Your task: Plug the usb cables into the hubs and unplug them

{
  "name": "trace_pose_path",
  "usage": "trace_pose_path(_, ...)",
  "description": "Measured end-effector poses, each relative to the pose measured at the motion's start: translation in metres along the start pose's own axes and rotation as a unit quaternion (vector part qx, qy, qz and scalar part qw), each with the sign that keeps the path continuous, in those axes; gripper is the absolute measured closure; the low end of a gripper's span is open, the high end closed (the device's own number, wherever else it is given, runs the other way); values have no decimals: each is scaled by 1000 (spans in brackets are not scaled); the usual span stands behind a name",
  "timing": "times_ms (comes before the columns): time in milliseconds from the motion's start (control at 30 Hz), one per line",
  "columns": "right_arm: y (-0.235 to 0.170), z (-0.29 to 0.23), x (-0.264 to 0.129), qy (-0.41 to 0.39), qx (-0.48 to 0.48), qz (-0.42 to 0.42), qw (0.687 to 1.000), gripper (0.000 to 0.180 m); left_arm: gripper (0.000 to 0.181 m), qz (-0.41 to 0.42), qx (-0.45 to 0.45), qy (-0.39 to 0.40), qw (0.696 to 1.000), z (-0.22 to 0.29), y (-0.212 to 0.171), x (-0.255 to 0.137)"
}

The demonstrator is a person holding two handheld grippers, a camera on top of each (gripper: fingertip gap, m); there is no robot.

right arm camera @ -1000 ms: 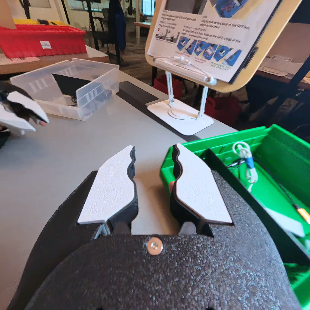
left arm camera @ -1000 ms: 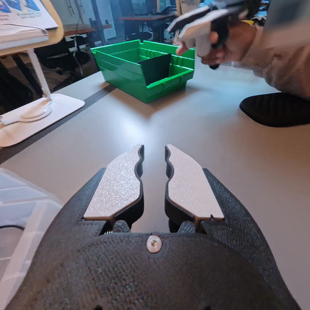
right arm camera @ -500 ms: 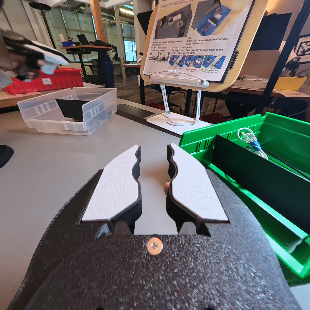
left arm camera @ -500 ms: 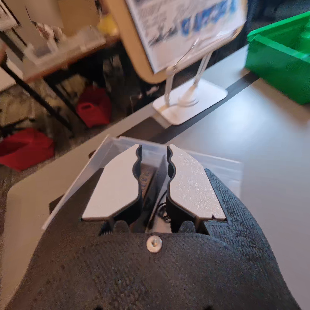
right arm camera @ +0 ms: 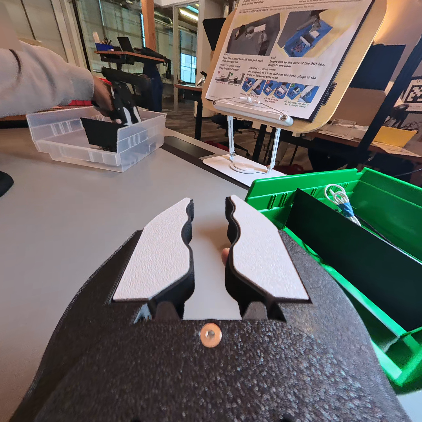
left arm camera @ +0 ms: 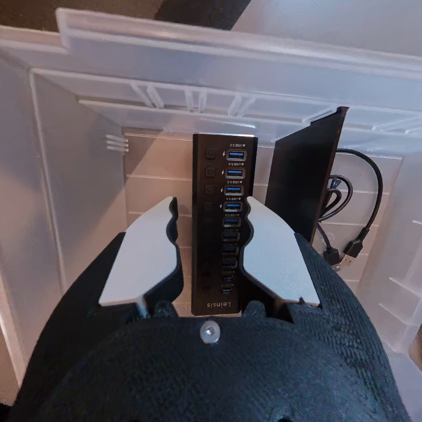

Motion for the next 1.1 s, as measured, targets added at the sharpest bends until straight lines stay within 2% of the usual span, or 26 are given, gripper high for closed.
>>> trace_pose_path(67,-2,1,2,6,4,-4,1000,153,128,-10,10,-21,1000,3,-1,1)
trace_pose_path(133,-2,0,2,11,7,-4,1000,153,123,-59,32,-18,998,5,-7,4)
trace_pose_path(300,0,0,0,20,16,4,1000,153,119,-121,39,-28,992,5,-16,13)
trace_pose_path(500,-2,0,-1,15,2,-7,1000,155,121,-123,66,-15,990,7,-15,14)
trace_pose_path(600,-3,0,-1,6,-20,-14,1000,155,122,-104,87,35,990,6,-17,4)
trace_pose_path(733,0,-4,-4,9,-35,-7,999,156,122,-47,76,75,993,14,-16,-37)
trace_pose_path(867,5,-12,-6,21,-45,4,999,157,122,104,101,129,981,56,12,-106)
trace_pose_path(1000,3,-31,0,79,-42,-3,996,157,122,263,177,127,940,164,57,-145)
trace_pose_path(1100,3,-54,5,134,-50,-5,990,154,122,318,237,87,914,261,80,-131)
Point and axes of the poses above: each gripper's, where its closed fingertips meet, x out along the fingers, y out of its top, z = x × y across the jaws, the point moved 7 cm from there along -x, back along the fingers, and after that the axes turned 8 degrees about -z, right-handed, at the moved point
